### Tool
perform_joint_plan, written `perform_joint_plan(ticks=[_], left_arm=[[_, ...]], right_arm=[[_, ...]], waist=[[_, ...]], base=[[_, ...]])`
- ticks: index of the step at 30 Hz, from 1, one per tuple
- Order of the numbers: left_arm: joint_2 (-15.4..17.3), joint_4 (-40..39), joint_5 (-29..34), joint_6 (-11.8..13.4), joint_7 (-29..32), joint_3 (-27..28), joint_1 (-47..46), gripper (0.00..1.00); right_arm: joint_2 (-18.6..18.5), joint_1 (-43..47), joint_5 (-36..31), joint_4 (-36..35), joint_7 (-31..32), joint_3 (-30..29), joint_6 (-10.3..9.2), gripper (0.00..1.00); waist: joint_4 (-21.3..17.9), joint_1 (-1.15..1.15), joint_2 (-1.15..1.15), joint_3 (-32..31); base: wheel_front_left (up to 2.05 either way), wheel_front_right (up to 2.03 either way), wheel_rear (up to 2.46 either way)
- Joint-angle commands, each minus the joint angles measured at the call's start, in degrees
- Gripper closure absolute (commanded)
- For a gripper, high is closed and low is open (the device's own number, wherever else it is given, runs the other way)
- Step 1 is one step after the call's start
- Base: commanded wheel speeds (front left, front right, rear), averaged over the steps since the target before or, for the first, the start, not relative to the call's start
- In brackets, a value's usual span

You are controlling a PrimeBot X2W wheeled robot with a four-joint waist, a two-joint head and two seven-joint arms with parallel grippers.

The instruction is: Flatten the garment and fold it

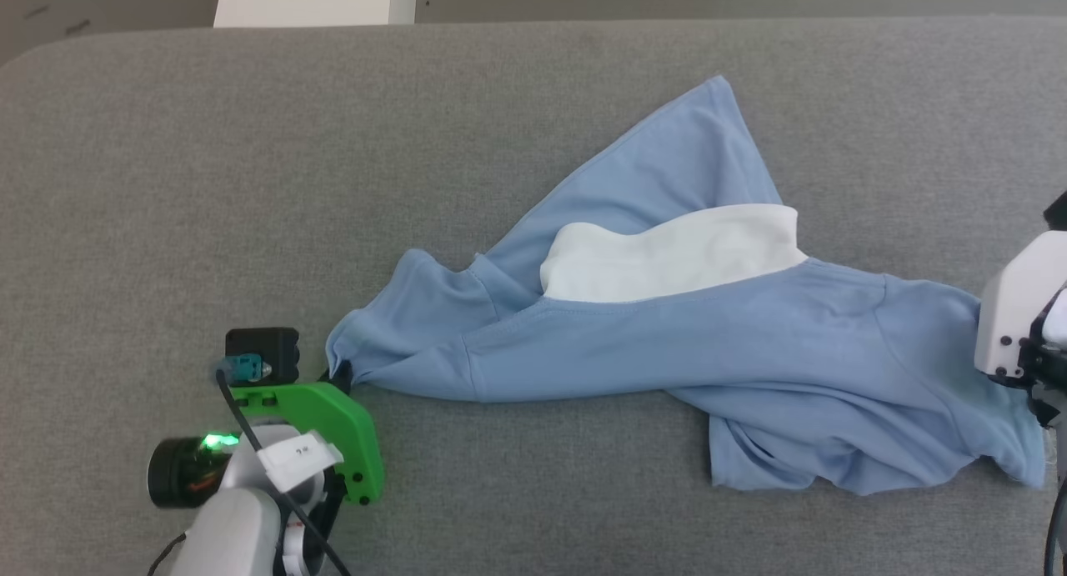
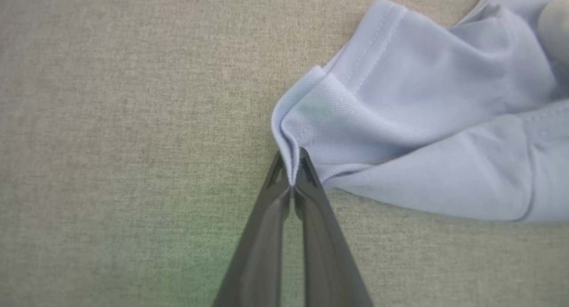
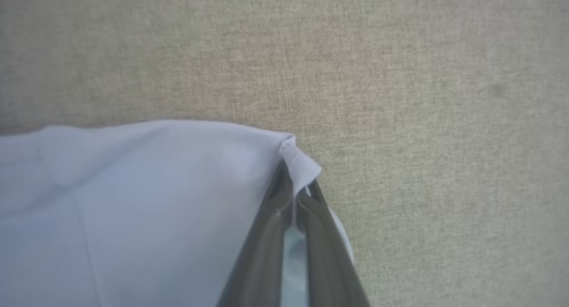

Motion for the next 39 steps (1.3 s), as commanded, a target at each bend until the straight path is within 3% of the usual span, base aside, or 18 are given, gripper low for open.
perform_joint_plan(ticks=[1,9,13,18,23,34,39], left_arm=[[0.5,-0.4,-1.3,-1.2,-0.5,0.1,-1.5,1.00],[3.1,-6.8,-11.1,-9.1,1.5,2.9,-7.1,1.00],[3.8,-11.3,-16.1,-9.8,4.9,5.4,-12.0,1.00],[5.2,-13.4,-19.0,-8.7,9.2,7.6,-22.1,1.00],[6.5,-9.6,-15.0,-5.6,9.5,8.2,-38.5,1.00],[6.1,6.3,-7.0,0.7,-6.2,11.5,-70.4,1.00],[5.2,11.1,-7.2,0.0,-15.3,12.6,-80.9,1.00]], right_arm=[[-0.3,1.3,0.8,-1.2,-0.4,1.1,-0.09,1.00],[-5.7,1.0,4.5,-13.9,1.2,8.3,-0.09,1.00],[-9.4,-2.3,6.4,-20.2,3.0,11.5,-0.09,1.00],[-12.1,-11.1,8.0,-23.3,4.2,13.7,-0.09,1.00],[-11.3,-25.6,5.6,-20.5,0.0,15.0,-0.09,1.00],[-6.8,-51.9,-4.8,-10.4,-18.1,15.0,-0.09,1.00],[-3.9,-61.6,-10.9,-6.8,-29.0,12.4,-0.09,1.00]], waist=[[-0.5,0.00,0.00,-1.2],[-2.5,0.00,0.00,-5.3],[-3.9,0.00,0.00,-5.9],[-5.4,0.00,0.00,-3.7],[-6.7,0.00,0.00,2.0],[-8.9,0.00,0.00,13.9],[-9.5,0.00,0.00,16.2]], base=[[0.00,0.00,0.00],[0.00,0.00,0.00],[0.00,0.00,0.00],[0.00,0.00,0.00],[0.00,0.00,0.00],[0.00,0.00,0.00],[0.00,0.00,0.00]])
